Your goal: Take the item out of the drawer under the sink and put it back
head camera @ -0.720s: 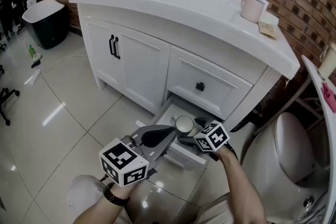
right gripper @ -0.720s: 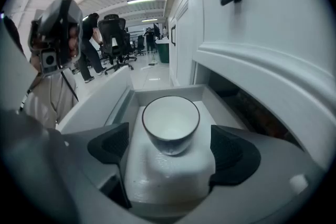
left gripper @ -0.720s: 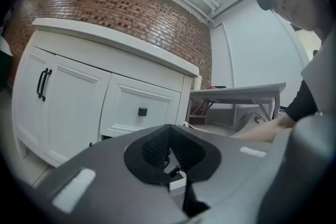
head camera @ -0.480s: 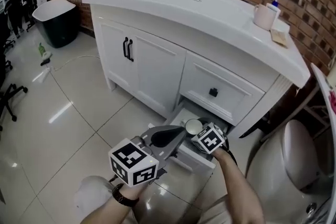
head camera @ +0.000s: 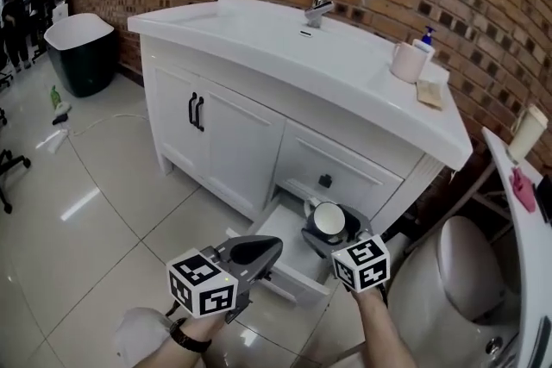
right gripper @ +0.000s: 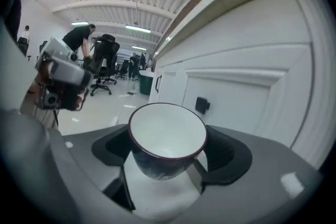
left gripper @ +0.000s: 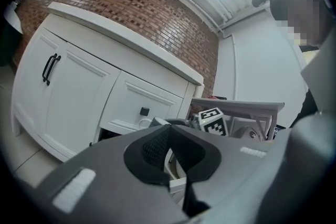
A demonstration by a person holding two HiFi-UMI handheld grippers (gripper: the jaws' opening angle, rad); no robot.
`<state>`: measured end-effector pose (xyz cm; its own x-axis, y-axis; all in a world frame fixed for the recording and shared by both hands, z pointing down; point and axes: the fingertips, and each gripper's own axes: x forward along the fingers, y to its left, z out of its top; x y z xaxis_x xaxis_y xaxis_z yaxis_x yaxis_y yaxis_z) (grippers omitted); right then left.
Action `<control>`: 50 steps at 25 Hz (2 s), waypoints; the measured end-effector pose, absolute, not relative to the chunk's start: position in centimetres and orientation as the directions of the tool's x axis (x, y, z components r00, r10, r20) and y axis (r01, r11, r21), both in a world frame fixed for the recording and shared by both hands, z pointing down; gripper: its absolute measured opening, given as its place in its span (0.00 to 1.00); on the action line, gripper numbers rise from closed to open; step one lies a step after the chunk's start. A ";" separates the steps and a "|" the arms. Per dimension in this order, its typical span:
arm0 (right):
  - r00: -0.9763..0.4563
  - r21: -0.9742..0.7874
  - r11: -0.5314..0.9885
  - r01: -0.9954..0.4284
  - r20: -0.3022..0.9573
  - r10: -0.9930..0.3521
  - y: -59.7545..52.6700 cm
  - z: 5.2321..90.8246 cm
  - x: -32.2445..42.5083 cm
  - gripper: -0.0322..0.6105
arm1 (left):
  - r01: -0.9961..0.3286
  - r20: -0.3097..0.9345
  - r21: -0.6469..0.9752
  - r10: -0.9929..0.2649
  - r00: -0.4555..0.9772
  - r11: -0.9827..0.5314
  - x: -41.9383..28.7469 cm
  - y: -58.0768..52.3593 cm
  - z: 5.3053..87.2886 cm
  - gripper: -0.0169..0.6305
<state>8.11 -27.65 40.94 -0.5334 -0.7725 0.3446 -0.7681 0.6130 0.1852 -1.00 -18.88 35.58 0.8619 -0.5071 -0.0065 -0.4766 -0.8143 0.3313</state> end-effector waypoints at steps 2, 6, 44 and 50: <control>-0.536 0.175 0.588 -0.789 0.270 -0.800 -26.6 38.1 8.7 0.69 | -0.465 -0.011 0.332 -0.497 0.868 -0.820 -0.3 -19.0 35.6 0.05; -0.549 0.172 0.579 -0.797 0.191 -0.814 -25.0 35.1 9.3 0.68 | -0.440 -0.015 0.326 -0.470 0.883 -0.837 1.5 -19.0 35.7 0.05; -0.463 0.030 0.702 -0.712 0.731 -0.501 -31.6 56.8 6.3 0.69 | -0.515 0.067 0.370 -0.531 0.845 -0.773 -0.4 -22.0 36.6 0.05; -0.436 0.036 0.704 -0.709 0.763 -0.478 -29.6 55.7 7.9 0.70 | -0.470 0.028 0.403 -0.502 0.864 -0.785 0.4 -21.7 35.9 0.05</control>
